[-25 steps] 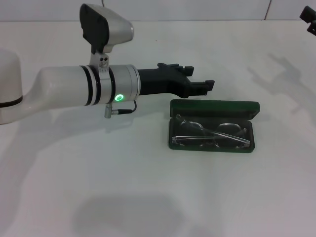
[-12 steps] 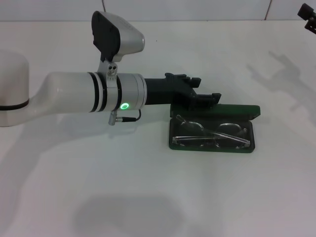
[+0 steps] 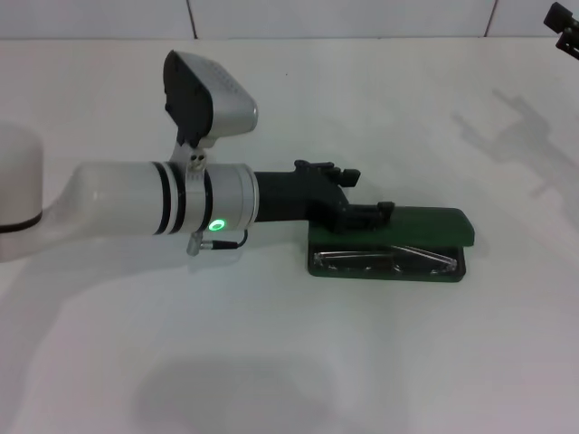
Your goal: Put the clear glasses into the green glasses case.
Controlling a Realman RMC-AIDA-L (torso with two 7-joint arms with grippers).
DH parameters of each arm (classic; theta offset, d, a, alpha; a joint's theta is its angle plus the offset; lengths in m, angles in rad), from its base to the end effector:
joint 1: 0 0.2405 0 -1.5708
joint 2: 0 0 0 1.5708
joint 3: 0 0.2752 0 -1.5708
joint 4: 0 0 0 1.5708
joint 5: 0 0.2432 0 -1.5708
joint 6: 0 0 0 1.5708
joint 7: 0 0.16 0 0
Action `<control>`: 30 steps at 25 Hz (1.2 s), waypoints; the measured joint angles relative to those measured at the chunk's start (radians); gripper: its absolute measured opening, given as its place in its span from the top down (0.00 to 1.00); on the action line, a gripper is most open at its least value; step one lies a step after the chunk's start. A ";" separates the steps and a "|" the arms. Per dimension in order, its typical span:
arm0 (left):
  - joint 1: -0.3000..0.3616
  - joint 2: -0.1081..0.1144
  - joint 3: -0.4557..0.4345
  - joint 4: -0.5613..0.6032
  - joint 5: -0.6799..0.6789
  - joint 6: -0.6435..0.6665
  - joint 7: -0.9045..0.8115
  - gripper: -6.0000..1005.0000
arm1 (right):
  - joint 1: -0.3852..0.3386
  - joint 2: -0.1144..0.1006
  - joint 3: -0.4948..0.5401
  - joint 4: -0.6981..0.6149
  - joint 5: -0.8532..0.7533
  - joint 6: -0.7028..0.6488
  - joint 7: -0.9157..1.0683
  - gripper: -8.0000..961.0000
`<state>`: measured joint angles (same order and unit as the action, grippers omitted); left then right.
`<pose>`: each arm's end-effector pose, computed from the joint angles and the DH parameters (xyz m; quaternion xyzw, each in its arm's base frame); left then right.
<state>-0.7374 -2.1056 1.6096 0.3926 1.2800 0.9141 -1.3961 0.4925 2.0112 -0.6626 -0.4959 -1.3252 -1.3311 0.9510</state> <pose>-0.2118 0.4074 -0.1630 -0.9500 -0.2295 -0.1707 0.1253 0.3120 0.4189 0.0606 -0.8047 0.1442 0.3820 0.4310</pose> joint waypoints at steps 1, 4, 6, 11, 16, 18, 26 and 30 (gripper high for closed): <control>0.007 0.000 0.003 0.006 0.001 0.000 0.003 0.24 | 0.000 0.000 0.000 0.000 0.000 0.000 -0.001 0.17; 0.022 0.000 0.007 0.012 0.002 -0.001 0.011 0.24 | 0.001 0.001 0.000 0.002 0.000 0.001 -0.001 0.17; 0.028 0.000 0.010 0.012 0.002 -0.001 0.017 0.24 | 0.002 0.001 -0.002 0.002 0.000 0.001 -0.001 0.17; 0.038 -0.001 0.025 0.017 -0.015 0.002 0.027 0.24 | 0.008 0.001 -0.023 0.002 -0.003 0.002 -0.002 0.17; 0.106 0.008 0.017 0.061 -0.178 0.139 0.168 0.24 | 0.011 -0.002 -0.142 -0.023 -0.007 0.002 0.000 0.17; 0.152 0.015 0.006 0.090 -0.244 0.246 0.240 0.24 | 0.016 -0.009 -0.215 -0.047 -0.030 -0.009 0.017 0.17; 0.330 0.072 -0.179 0.130 -0.233 0.511 0.359 0.24 | 0.087 -0.041 -0.372 -0.060 -0.193 -0.229 0.069 0.17; 0.418 0.075 -0.220 0.125 -0.234 0.597 0.463 0.24 | 0.106 -0.021 -0.378 -0.060 -0.250 -0.294 0.036 0.17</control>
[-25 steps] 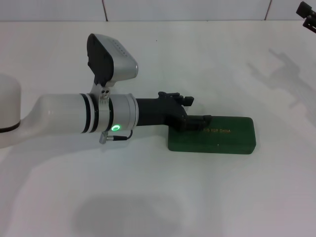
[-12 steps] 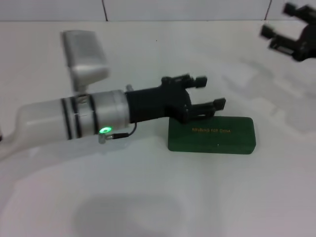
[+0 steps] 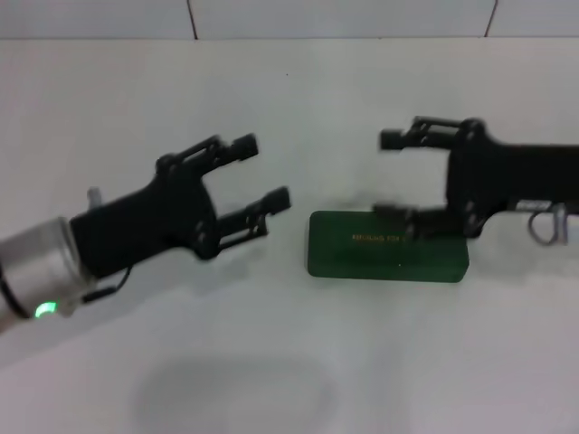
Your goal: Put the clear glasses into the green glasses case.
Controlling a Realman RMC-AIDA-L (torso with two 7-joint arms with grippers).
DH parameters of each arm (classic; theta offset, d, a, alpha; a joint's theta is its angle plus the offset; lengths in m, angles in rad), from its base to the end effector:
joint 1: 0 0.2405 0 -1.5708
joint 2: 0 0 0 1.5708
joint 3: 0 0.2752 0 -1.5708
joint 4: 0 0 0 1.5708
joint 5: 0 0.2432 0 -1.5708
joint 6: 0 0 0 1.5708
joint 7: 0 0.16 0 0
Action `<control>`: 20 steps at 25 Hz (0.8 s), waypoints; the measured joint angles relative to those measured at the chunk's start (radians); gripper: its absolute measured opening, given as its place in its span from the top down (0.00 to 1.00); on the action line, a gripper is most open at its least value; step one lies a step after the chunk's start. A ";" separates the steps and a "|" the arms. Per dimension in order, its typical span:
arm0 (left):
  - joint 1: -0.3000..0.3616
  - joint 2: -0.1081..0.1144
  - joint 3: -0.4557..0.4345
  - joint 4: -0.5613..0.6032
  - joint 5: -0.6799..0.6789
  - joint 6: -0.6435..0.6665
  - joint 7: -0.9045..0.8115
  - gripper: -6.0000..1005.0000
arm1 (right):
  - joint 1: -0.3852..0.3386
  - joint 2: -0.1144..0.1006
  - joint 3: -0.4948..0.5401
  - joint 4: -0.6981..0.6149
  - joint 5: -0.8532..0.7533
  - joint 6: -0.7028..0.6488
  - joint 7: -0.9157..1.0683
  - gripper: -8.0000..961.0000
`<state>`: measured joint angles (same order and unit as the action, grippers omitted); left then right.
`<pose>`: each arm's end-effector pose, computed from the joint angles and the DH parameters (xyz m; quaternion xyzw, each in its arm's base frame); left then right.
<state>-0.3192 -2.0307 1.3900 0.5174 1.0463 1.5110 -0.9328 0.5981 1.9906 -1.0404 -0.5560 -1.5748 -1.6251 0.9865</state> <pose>-0.2770 0.3193 -0.0521 -0.8870 -0.1155 -0.4079 0.1832 0.2275 0.3814 -0.0219 -0.9437 -0.0333 0.3131 0.1014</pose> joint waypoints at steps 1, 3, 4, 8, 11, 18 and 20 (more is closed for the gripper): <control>0.020 -0.002 -0.001 0.000 0.000 0.010 0.027 0.24 | 0.006 0.008 -0.003 -0.001 -0.018 -0.011 -0.008 0.17; 0.038 -0.005 -0.001 -0.003 0.000 0.015 0.050 0.24 | 0.021 0.019 -0.011 -0.001 -0.039 -0.012 -0.013 0.17; 0.045 -0.006 -0.001 -0.008 0.000 0.017 0.057 0.24 | 0.027 0.021 -0.015 0.002 -0.044 -0.011 -0.013 0.17; 0.045 -0.007 -0.001 -0.035 0.006 0.020 0.070 0.24 | 0.041 0.024 -0.032 0.013 -0.052 -0.010 -0.013 0.17; 0.042 -0.008 -0.001 -0.049 0.025 0.020 0.093 0.24 | 0.036 0.024 -0.037 0.015 -0.054 -0.014 -0.014 0.17; 0.046 -0.009 0.000 -0.065 0.026 0.022 0.102 0.24 | 0.026 0.026 -0.038 0.065 -0.048 -0.004 -0.083 0.17; 0.043 -0.009 0.001 -0.074 0.026 0.022 0.102 0.24 | 0.025 0.027 -0.036 0.078 -0.047 -0.002 -0.100 0.17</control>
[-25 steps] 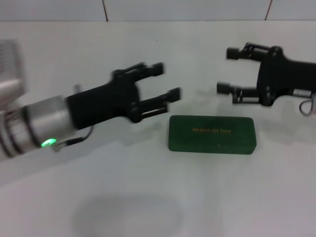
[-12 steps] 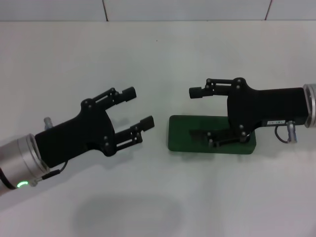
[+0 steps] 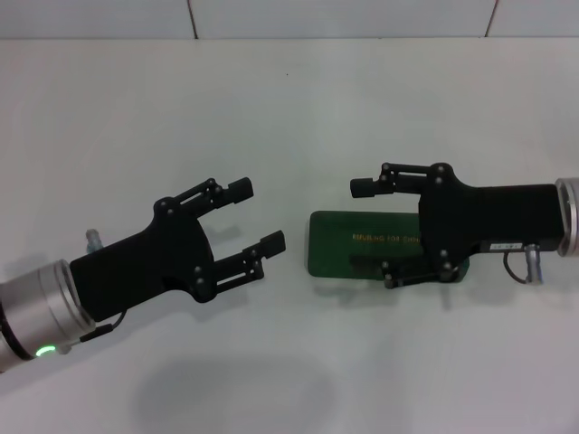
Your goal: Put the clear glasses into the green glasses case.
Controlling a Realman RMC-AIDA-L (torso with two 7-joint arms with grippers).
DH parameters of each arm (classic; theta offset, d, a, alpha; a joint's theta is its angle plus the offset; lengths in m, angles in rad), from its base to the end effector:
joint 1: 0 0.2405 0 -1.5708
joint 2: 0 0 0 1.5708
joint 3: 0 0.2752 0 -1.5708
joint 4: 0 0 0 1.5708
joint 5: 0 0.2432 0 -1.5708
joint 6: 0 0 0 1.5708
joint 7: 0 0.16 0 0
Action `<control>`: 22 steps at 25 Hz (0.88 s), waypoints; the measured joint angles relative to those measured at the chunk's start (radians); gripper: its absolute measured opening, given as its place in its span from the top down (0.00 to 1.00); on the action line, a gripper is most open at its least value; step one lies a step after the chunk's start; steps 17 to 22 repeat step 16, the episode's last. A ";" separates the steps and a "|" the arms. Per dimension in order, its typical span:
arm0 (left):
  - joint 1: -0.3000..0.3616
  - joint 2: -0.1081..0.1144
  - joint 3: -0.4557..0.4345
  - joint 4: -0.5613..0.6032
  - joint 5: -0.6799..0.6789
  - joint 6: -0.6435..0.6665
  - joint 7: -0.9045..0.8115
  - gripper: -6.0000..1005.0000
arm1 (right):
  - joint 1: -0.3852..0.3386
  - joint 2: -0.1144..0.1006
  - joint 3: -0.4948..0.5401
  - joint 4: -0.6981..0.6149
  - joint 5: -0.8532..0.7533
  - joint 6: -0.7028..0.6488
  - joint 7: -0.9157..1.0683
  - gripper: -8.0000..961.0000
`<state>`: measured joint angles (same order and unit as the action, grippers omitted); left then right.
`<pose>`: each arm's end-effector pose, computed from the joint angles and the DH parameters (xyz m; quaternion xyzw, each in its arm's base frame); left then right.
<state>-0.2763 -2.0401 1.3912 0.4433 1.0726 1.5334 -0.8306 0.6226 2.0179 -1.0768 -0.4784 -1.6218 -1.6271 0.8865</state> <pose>-0.3006 0.2912 -0.0662 -0.8924 -0.1199 -0.3903 0.1918 0.2283 0.3660 -0.0536 -0.9497 -0.0580 0.3007 0.0654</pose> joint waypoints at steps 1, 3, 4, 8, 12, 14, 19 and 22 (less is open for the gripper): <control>-0.002 0.000 0.001 -0.003 0.000 0.000 0.000 0.24 | -0.001 0.001 0.001 0.007 0.000 0.001 -0.008 0.17; -0.005 -0.001 0.003 -0.006 0.000 0.000 0.000 0.24 | -0.003 0.003 0.002 0.013 0.001 0.004 -0.013 0.17; -0.006 -0.001 0.004 -0.007 0.000 0.000 0.000 0.24 | -0.004 0.003 0.002 0.015 0.001 0.007 -0.015 0.17; -0.009 -0.004 0.004 -0.008 0.001 0.000 0.001 0.24 | -0.009 0.004 0.006 0.022 0.002 0.007 -0.015 0.17; -0.009 -0.005 0.004 -0.008 0.002 0.001 0.001 0.24 | -0.010 0.004 0.009 0.023 0.012 0.000 -0.015 0.17; -0.009 -0.006 0.002 -0.008 0.007 0.001 0.001 0.24 | -0.010 0.004 0.009 0.023 0.017 0.002 -0.013 0.17; -0.010 -0.009 0.000 -0.008 0.010 0.000 0.001 0.24 | -0.015 0.004 0.007 0.023 0.017 0.005 -0.012 0.17; -0.010 -0.009 0.000 -0.008 0.010 0.000 0.001 0.24 | -0.015 0.004 0.007 0.023 0.017 0.005 -0.012 0.17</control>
